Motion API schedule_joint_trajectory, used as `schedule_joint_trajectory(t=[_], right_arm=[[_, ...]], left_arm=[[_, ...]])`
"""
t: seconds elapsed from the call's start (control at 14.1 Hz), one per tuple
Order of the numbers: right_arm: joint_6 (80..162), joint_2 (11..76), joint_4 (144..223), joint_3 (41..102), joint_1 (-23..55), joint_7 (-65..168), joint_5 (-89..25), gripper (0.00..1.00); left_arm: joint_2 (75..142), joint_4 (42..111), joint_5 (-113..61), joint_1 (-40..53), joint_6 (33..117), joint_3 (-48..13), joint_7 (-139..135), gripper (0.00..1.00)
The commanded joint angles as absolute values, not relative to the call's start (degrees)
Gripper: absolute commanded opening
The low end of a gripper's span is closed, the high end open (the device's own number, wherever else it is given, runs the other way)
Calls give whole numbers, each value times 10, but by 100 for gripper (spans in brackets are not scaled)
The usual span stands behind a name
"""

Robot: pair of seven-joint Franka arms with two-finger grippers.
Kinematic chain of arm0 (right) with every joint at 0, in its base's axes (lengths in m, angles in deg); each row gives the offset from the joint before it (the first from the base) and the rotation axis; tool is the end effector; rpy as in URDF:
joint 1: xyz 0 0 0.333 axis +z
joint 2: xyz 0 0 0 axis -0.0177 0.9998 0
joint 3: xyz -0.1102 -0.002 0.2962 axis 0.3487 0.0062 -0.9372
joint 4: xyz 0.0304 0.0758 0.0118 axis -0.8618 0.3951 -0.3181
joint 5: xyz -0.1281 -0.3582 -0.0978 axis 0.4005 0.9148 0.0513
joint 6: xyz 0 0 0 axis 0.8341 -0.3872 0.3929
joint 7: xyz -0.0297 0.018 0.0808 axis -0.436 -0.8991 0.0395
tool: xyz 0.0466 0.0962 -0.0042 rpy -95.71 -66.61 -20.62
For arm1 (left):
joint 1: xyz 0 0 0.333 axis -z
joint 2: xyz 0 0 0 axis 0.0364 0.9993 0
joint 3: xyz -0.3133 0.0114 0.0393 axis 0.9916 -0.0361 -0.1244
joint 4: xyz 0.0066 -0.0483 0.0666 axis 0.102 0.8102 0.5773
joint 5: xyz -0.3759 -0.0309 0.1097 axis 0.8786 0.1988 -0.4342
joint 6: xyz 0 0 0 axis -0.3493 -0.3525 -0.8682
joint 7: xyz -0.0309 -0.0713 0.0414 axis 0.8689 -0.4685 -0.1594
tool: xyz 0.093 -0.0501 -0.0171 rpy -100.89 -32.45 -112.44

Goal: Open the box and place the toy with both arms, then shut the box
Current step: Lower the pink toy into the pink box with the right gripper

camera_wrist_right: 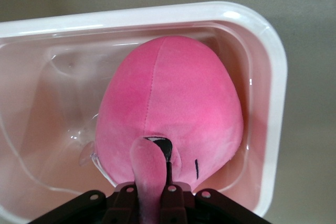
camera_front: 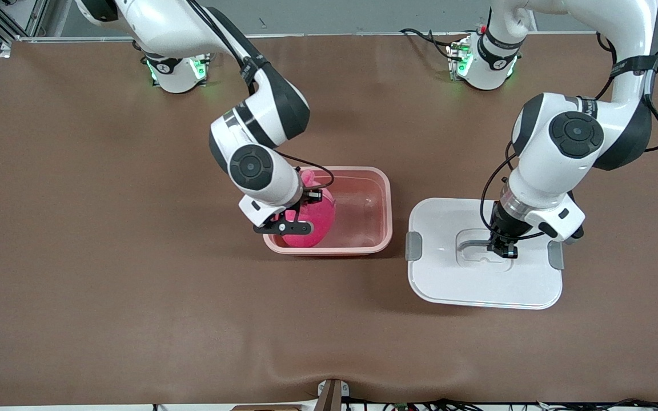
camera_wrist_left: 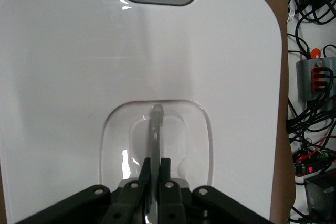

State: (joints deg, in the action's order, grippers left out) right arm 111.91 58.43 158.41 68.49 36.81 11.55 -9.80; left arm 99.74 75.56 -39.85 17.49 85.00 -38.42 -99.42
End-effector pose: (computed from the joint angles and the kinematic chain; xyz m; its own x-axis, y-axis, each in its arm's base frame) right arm 0.5767 0.4387 0.3505 0.9776 -0.0578 -0.2025 -0.0805 -0.9912 -0.1053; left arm 0.6321 -0.1901 0.4315 0.0951 0.9944 0.0453 0.9714 -0.1027 0.2139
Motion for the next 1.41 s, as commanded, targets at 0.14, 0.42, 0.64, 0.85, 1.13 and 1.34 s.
schedule_joint_trajectory(t=[0.14,0.42,0.64,0.85,1.13,1.34], right_arm=[[1202,608,1592,690,395,53,-92,0],[1275,637,1592,690,432,-22,-94,0],[1342,661,1592,690,453,-75,-97,0],[1403,687,1592,690,474,-113,-96,0],[1461,732,1592,692,480,-115,-91,0],[1472,746,1593,695,479,-112,-89,7]], left_arm=[[979,773,-404,171,858,-380,-983,0],[979,772,-404,171,858,-380,-983,0],[979,773,-404,171,858,-379,-983,0],[979,773,-403,171,858,-380,-983,0],[979,773,-403,171,858,-380,-978,0],[979,773,-403,171,858,-380,-978,0]])
